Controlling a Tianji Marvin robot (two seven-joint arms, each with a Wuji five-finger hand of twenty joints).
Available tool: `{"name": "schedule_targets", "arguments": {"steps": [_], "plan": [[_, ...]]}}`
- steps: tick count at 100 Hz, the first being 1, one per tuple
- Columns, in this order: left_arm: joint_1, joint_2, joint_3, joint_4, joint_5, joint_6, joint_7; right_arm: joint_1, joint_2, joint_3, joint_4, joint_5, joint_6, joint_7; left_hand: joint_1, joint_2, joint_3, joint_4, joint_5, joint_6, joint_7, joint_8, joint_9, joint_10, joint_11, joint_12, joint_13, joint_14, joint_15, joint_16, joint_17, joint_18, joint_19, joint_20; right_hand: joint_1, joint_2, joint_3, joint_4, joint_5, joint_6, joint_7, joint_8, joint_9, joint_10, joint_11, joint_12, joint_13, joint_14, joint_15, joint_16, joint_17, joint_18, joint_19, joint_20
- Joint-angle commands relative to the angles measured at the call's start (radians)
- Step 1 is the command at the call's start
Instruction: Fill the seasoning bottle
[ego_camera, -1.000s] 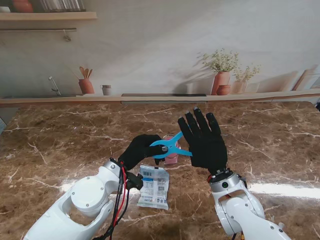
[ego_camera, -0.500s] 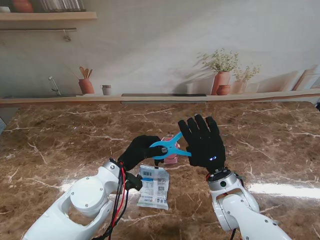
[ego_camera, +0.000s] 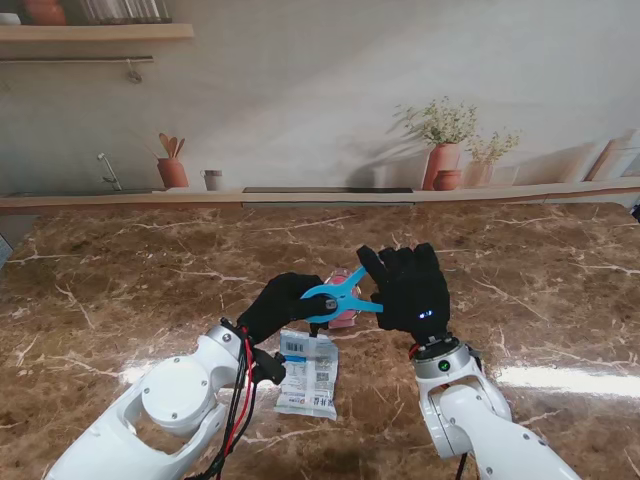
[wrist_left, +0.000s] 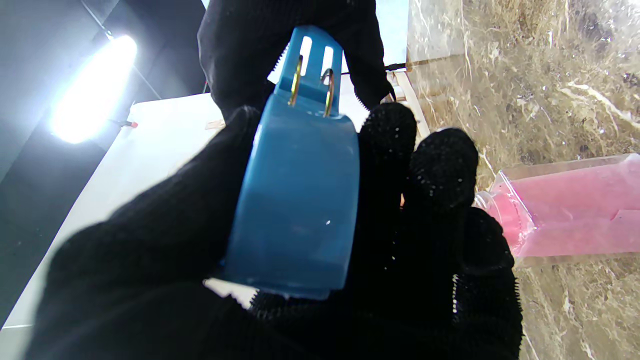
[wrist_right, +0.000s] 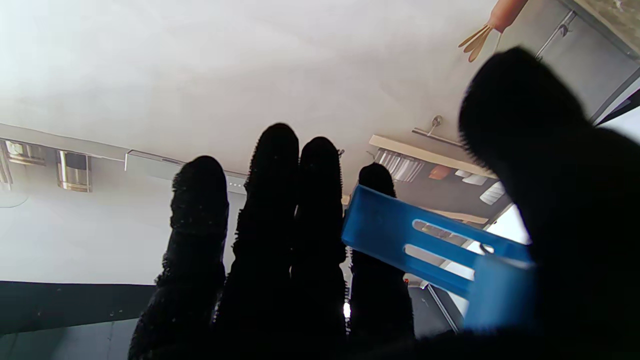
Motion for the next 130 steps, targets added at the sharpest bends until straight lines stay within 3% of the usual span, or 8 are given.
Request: {"name": "schedule_targets", "arguments": {"steps": [1, 35, 51, 66, 89, 98, 114, 130], "plan": [[-0.004, 0.0, 0.01, -0.004, 0.01, -0.012, -0.004, 0.007, -0.007, -0.004, 0.025, 0.016, 0.007, -0.008, 0.118, 0.043, 0.082, 0.037, 0.043, -0.393, 0.136, 0.017, 0.019, -0.086, -0.023, 0.004, 0.005, -0.013, 0.012, 0.0, -0.021, -0.035, 0.016, 0.018, 0.083, 0.017, 0.022, -0.066, 0.215, -0.185, 0.306, 0.067, 0.129, -0.155, 0.079, 0.071, 0.053, -0.037, 0.085, 0.063, 0.043, -0.003, 0.087, 0.044], [-0.003, -0.007, 0.016, 0.002, 0.034, -0.025, 0.033, 0.016, -0.01, -0.004, 0.048, 0.029, 0.008, -0.047, 0.128, 0.075, 0.015, 0.062, 0.019, -0.38, 0.109, -0.016, -0.023, -0.083, -0.048, 0.014, -0.038, -0.014, -0.034, 0.008, -0.047, -0.033, -0.032, 0.01, 0.09, 0.037, -0.008, -0.067, 0.386, -0.253, 0.404, 0.14, 0.181, -0.147, 0.052, 0.118, 0.052, -0.031, 0.105, 0.107, 0.029, 0.002, 0.101, 0.056], [-0.004, -0.014, 0.02, 0.005, 0.04, -0.022, 0.06, 0.017, -0.004, -0.005, 0.055, 0.009, 0.011, -0.057, 0.141, 0.077, 0.012, 0.052, 0.013, -0.393, 0.134, 0.016, -0.02, -0.084, -0.024, 0.033, -0.027, -0.011, -0.021, 0.017, -0.039, -0.035, -0.027, 0.015, 0.064, 0.062, -0.035, -0.057, 0.299, -0.222, 0.376, 0.124, -0.282, 0.026, -0.28, -0.289, -0.394, 0.025, -0.327, -0.187, -0.3, 0.0, -0.245, -0.011], [-0.004, -0.016, 0.019, 0.003, 0.043, -0.018, 0.07, 0.007, -0.001, 0.004, 0.042, -0.003, 0.008, -0.049, 0.139, 0.078, 0.014, 0.051, 0.018, -0.391, 0.127, 0.013, -0.018, -0.081, -0.024, 0.032, -0.024, -0.009, -0.016, 0.019, -0.036, -0.032, -0.018, 0.02, 0.035, 0.089, -0.05, -0.04, 0.204, -0.188, 0.334, 0.068, -0.512, 0.087, -0.426, -0.488, -0.616, 0.012, -0.458, -0.319, -0.421, -0.025, -0.393, -0.055], [-0.003, -0.018, 0.02, 0.003, 0.048, -0.023, 0.077, 0.013, 0.014, 0.007, 0.042, -0.031, -0.06, -0.067, 0.139, 0.079, 0.013, 0.051, 0.017, -0.389, 0.123, 0.013, -0.02, -0.083, -0.025, 0.031, -0.026, -0.01, -0.015, 0.019, -0.035, -0.032, -0.013, 0.023, 0.133, 0.032, 0.065, -0.028, 0.153, -0.198, 0.263, 0.013, -0.078, -0.04, -0.362, -0.539, -0.329, -0.039, -0.431, -0.356, -0.317, -0.004, -0.345, -0.043], [-0.005, -0.017, 0.022, 0.005, 0.048, -0.027, 0.076, 0.013, 0.018, 0.002, 0.037, -0.038, -0.079, -0.05, 0.142, 0.083, 0.011, 0.051, 0.016, -0.39, 0.121, 0.013, -0.021, -0.08, -0.025, 0.03, -0.027, -0.008, -0.015, 0.019, -0.036, -0.032, -0.013, 0.024, 0.089, 0.069, 0.108, 0.096, 0.084, -0.063, 0.072, -0.14, -0.02, -0.054, -0.359, -0.489, -0.248, -0.022, -0.429, -0.317, -0.301, 0.009, -0.331, -0.045], [-0.01, -0.015, 0.025, 0.011, 0.051, -0.039, 0.065, 0.015, 0.026, -0.003, 0.032, -0.053, -0.109, -0.018, 0.161, 0.093, -0.012, 0.055, 0.018, -0.413, 0.13, 0.038, -0.021, -0.086, -0.012, 0.042, -0.027, -0.007, -0.01, 0.022, -0.04, -0.031, -0.016, 0.026, 0.045, 0.048, 0.098, 0.091, 0.024, 0.088, -0.267, -0.431, -0.031, -0.062, -0.379, -0.456, -0.259, -0.033, -0.475, -0.307, -0.323, 0.02, -0.367, -0.055], [-0.006, -0.014, 0.019, 0.009, 0.05, -0.045, 0.065, 0.022, 0.023, -0.005, 0.043, -0.047, -0.098, -0.028, 0.157, 0.092, -0.01, 0.058, 0.021, -0.42, 0.127, 0.044, -0.019, -0.091, -0.013, 0.045, -0.026, -0.009, -0.01, 0.023, -0.039, -0.03, -0.015, 0.027, 0.051, 0.044, 0.095, 0.089, 0.148, -0.025, -0.015, -0.257, 0.079, -0.117, -0.188, -0.257, -0.142, -0.026, -0.424, -0.255, -0.256, 0.026, -0.356, -0.051]]}}
